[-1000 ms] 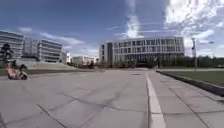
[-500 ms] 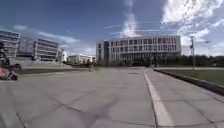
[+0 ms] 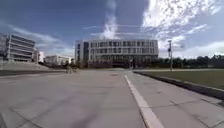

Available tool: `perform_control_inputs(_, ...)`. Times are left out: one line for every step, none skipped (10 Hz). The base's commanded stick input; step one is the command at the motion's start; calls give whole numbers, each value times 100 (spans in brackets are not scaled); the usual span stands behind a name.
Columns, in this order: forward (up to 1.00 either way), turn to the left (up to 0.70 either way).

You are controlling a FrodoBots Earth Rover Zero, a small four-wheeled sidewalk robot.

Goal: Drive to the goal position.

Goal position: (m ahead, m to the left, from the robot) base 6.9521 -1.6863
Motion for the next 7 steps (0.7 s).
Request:
perform_control_inputs(70,-1)
perform_control_inputs(70,-1)
perform_control_inputs(70,-1)
perform_control_inputs(70,-1)
perform_control_inputs(70,-1)
perform_control_inputs(70,-1)
perform_control_inputs(70,-1)
